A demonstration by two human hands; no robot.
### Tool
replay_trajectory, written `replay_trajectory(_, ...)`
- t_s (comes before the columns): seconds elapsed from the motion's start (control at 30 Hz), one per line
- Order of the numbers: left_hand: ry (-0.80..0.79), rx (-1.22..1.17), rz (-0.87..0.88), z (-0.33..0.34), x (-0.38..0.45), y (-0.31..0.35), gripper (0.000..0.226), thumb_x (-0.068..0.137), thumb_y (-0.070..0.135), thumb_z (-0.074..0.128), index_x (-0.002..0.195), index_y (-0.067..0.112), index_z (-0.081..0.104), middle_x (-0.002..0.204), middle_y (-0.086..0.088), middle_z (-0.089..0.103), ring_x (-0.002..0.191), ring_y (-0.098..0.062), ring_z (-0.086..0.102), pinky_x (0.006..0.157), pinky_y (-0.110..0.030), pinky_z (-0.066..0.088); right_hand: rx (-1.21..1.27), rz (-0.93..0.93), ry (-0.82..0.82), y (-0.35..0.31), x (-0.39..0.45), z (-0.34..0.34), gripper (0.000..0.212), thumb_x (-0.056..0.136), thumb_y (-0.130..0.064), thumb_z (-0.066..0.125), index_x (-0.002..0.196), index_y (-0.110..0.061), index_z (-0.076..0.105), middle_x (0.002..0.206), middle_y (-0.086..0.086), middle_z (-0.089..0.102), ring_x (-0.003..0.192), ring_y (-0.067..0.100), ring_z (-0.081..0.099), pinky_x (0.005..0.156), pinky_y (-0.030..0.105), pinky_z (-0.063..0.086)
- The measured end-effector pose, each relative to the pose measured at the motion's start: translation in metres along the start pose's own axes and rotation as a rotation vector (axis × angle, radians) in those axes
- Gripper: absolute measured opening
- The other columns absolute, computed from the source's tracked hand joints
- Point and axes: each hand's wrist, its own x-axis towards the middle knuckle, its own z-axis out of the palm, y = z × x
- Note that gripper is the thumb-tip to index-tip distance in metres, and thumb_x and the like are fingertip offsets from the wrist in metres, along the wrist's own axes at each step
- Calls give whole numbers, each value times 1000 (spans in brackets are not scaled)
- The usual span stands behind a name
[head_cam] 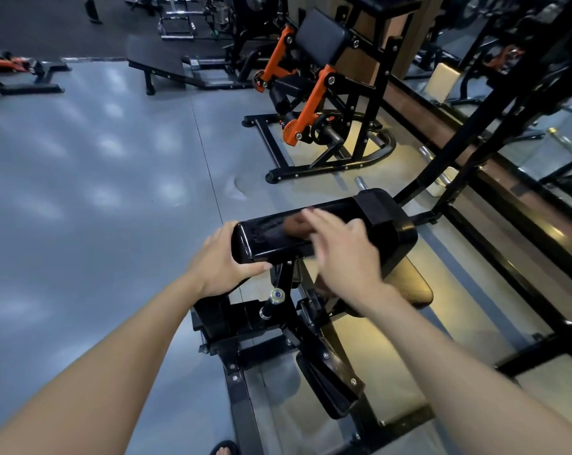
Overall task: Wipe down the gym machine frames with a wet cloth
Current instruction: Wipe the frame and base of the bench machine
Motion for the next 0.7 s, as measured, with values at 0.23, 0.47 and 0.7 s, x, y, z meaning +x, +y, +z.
replay_trajectory(0.23, -25, -19, 2, 0, 2, -1, 88, 64, 72, 82, 133, 38, 40, 128, 13, 52, 121, -16, 48, 104, -45, 46, 27, 406, 127, 33, 5, -7, 48, 108, -31, 45, 156, -36, 42, 158, -12, 46, 120, 25, 46, 93, 38, 50)
replay_trajectory(0.47, -4, -35, 4, 3, 4, -5, 81, 56, 75, 75, 122, 41, 42, 120, 11, 58, 116, -20, 52, 98, -47, 50, 89, -35, 14, -74, -25, 29, 47, 106, -31, 53, 152, -36, 48, 156, -20, 45, 93, 21, 41, 61, 29, 42)
replay_trajectory(0.7, 16, -15, 25, 2, 0, -3, 87, 58, 81, 76, 128, 44, 40, 123, 15, 56, 117, -16, 51, 98, -45, 50, 92, 254, 67, 21, -1, -4, 48, 107, -30, 50, 153, -44, 44, 155, -19, 48, 113, 20, 48, 81, 32, 47)
